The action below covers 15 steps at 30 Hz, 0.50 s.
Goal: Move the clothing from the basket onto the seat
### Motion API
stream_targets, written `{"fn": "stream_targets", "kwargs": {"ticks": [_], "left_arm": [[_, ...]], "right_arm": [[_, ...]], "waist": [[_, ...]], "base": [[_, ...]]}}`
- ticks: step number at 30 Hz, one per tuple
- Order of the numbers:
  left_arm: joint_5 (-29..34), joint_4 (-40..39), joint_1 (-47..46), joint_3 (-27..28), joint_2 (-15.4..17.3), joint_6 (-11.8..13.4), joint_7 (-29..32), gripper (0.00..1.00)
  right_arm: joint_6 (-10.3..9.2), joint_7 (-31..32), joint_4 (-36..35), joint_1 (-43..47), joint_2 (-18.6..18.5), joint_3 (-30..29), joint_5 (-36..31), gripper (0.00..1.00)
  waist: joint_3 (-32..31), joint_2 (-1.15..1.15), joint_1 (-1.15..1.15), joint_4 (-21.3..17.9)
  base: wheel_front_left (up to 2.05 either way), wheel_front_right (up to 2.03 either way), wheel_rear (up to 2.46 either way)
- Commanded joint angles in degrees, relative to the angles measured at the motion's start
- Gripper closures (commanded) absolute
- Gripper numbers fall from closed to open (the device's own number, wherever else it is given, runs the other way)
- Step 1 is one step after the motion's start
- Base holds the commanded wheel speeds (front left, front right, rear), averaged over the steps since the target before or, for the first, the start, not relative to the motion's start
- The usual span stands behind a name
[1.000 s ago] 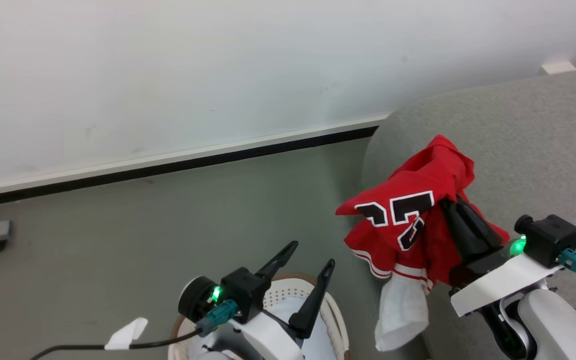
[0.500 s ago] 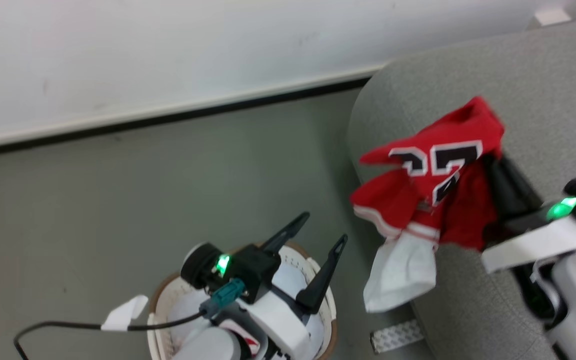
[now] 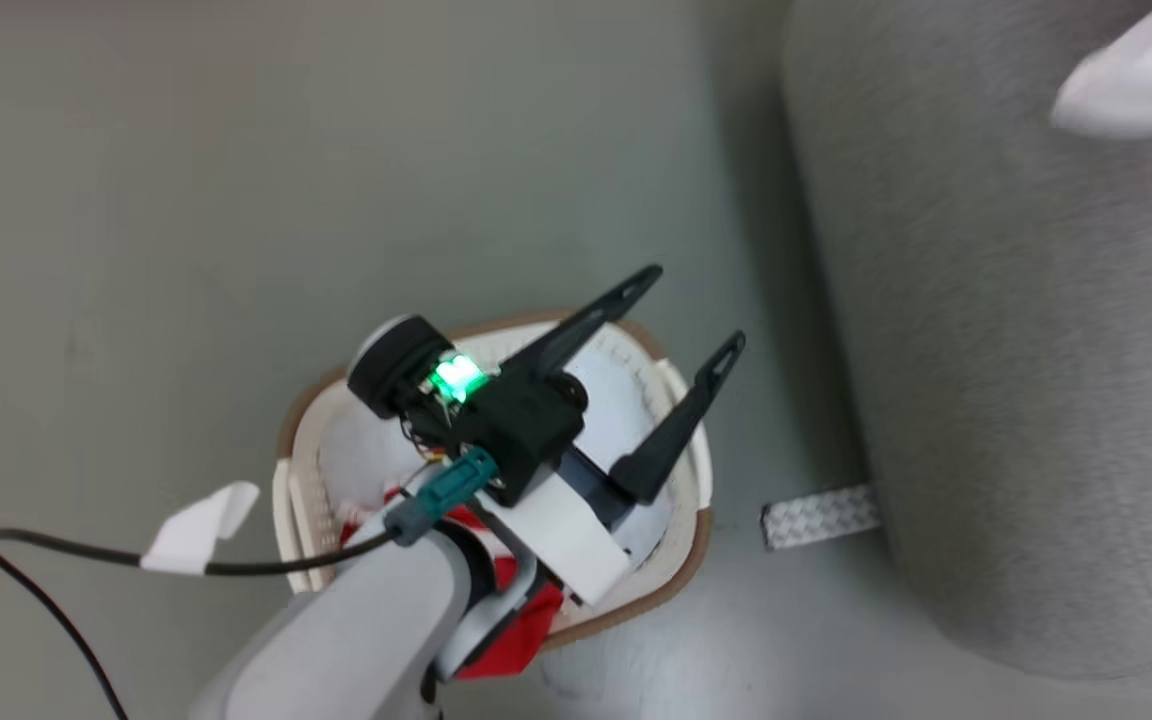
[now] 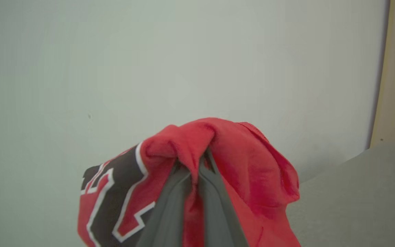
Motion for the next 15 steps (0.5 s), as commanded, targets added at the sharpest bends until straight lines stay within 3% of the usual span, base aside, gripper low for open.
{"fn": "stream_targets", "kwargs": {"ticks": [1,5,10,13,14,15], "left_arm": [[0.7,-0.3,-1.3,0.6,0.9,-0.2,0.1,0.00],[0.7,-0.4,-2.9,0.8,0.8,-0.5,-0.4,0.00],[0.6,0.5,-4.2,0.3,0.0,-0.8,-1.3,0.00],[0.3,1.3,-4.4,0.2,-0.2,-0.8,-2.1,0.00],[0.2,1.7,-4.2,0.2,-0.1,-0.8,-2.4,0.00],[0.2,1.7,-4.2,0.2,-0.1,-0.8,-2.4,0.00]], "right_arm": [[-0.12,-0.4,3.7,-4.8,-1.1,-4.4,-3.9,1.00],[-0.12,-1.1,10.5,-11.5,-3.6,-14.6,-13.2,1.00],[-0.12,-1.7,17.7,-10.8,-3.3,-26.1,-25.5,1.00],[-0.12,-2.0,19.6,-8.0,-2.0,-33.3,-31.9,0.75],[-0.12,-1.9,19.9,-7.1,-1.3,-35.1,-33.9,0.57],[-0.12,-1.9,19.9,-7.1,-1.3,-35.1,-33.9,0.57]], "waist": [[6.2,0.00,-0.01,3.3],[8.9,0.00,-0.01,5.3],[10.6,0.00,-0.01,7.8],[10.6,0.00,-0.01,8.3],[10.4,0.00,-0.01,8.4],[10.4,0.00,-0.01,8.4]], "base": [[0.00,0.00,0.00],[0.00,0.00,0.00],[0.00,0.00,0.00],[0.00,0.00,0.00],[0.00,0.00,0.00],[0.00,0.00,0.00]]}}
